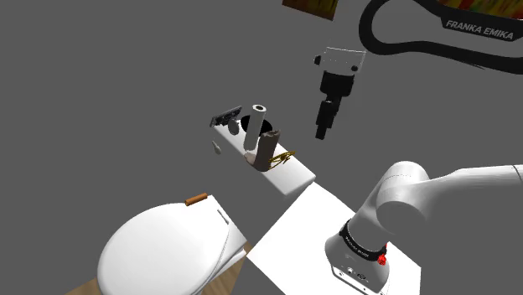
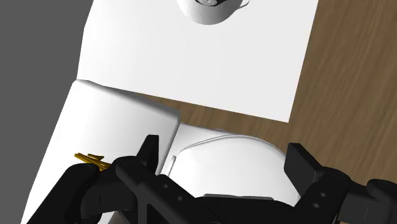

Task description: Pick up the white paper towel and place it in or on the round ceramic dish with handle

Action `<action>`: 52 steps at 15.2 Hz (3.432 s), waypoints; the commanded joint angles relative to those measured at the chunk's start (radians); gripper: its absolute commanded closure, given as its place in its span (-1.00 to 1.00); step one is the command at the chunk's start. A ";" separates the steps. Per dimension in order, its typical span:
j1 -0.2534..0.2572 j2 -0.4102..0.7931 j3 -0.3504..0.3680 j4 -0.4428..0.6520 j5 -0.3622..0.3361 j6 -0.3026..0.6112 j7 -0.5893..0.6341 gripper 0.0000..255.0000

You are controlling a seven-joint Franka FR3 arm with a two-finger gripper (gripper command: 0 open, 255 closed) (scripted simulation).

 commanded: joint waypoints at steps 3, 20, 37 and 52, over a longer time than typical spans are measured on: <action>-0.015 0.064 -0.005 0.013 -0.005 0.063 0.011 -1.00; -0.122 0.630 -0.066 0.303 -0.032 0.446 0.107 -1.00; -0.155 0.885 -0.099 0.436 -0.019 0.612 0.136 -1.00; -0.155 0.885 -0.099 0.437 -0.019 0.612 0.136 1.00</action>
